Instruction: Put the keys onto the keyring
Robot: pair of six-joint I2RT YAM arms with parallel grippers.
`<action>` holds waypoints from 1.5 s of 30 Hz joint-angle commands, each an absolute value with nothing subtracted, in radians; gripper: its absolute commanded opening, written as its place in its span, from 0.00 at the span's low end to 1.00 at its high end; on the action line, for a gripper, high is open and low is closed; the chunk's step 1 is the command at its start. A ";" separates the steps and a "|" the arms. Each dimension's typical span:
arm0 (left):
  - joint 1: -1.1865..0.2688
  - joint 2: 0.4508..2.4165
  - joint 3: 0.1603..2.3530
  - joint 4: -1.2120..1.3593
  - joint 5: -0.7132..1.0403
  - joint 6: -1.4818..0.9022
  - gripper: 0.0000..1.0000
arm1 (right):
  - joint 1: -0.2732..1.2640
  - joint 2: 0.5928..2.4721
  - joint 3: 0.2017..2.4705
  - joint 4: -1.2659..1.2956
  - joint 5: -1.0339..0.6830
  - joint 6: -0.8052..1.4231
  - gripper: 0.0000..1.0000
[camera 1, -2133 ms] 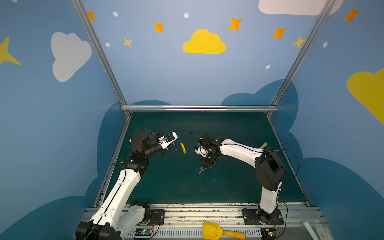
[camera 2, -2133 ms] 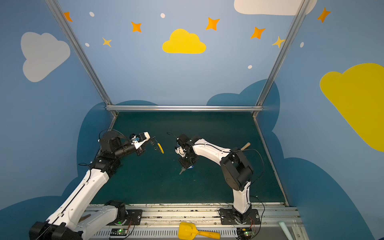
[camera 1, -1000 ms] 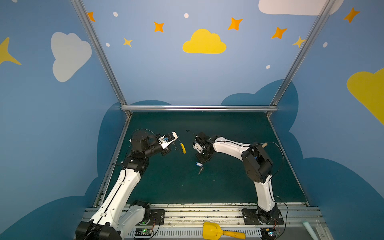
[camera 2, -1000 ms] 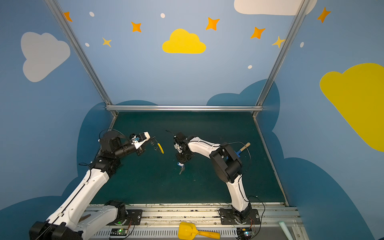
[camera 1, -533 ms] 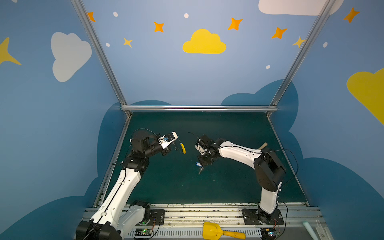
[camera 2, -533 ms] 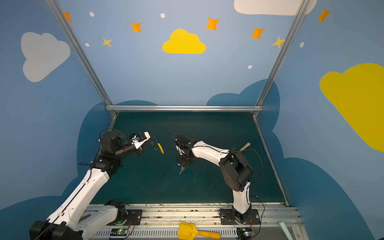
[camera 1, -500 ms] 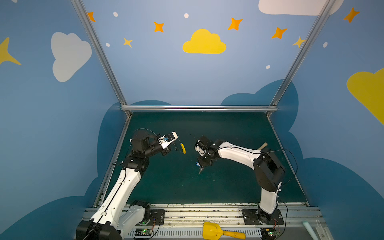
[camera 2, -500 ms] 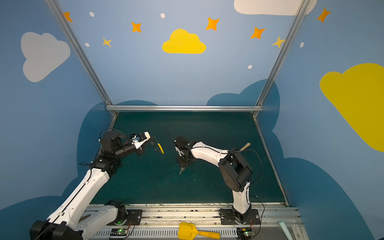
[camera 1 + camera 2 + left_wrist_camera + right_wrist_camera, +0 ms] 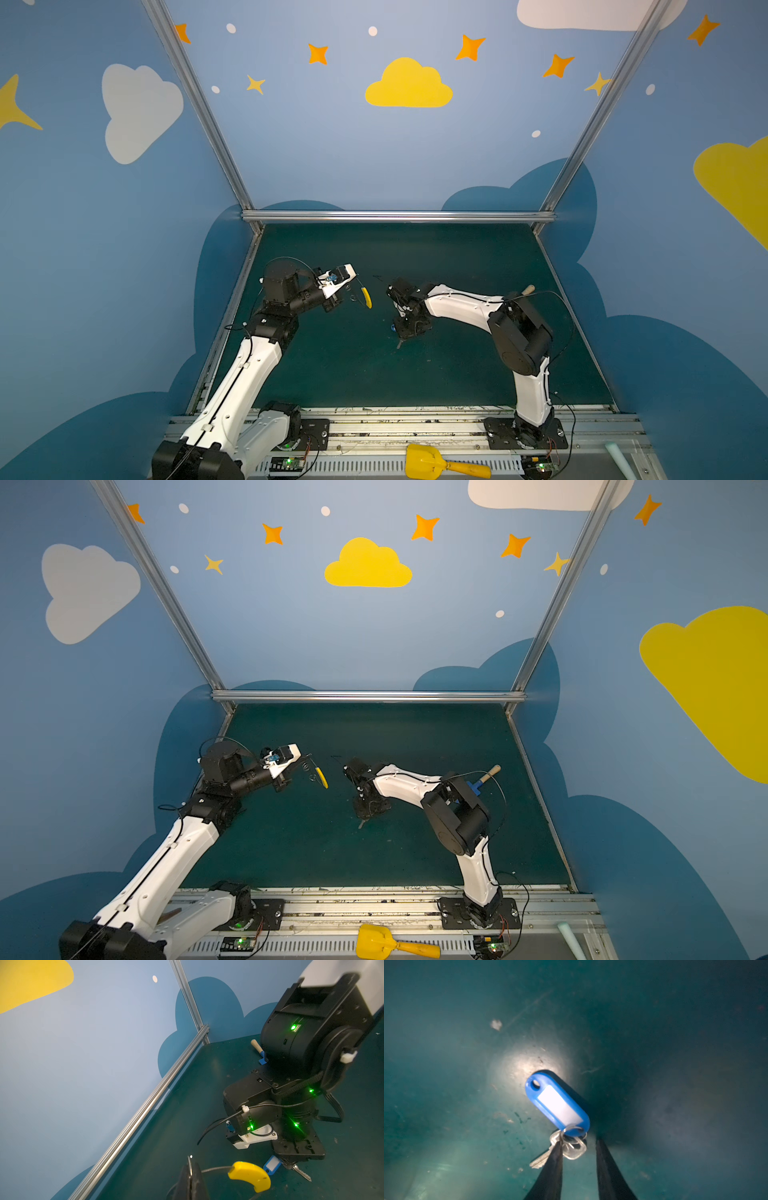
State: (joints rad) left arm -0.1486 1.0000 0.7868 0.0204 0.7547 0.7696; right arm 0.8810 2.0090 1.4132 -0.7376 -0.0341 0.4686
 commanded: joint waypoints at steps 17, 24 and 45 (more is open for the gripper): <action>-0.144 0.988 0.787 0.015 0.772 0.770 0.04 | 0.896 2.104 1.534 -0.865 0.012 0.451 0.18; -0.144 0.988 0.786 0.014 0.771 0.769 0.04 | 0.907 2.107 1.539 -0.883 0.000 0.434 0.24; -0.144 0.988 0.785 0.014 0.764 0.770 0.04 | 0.887 2.058 1.488 -0.843 -0.069 0.361 0.19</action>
State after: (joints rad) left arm -0.1486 0.9993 0.7872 0.0158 0.7540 0.7696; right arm 0.8913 2.0800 1.5146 -0.8143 -0.0616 0.3752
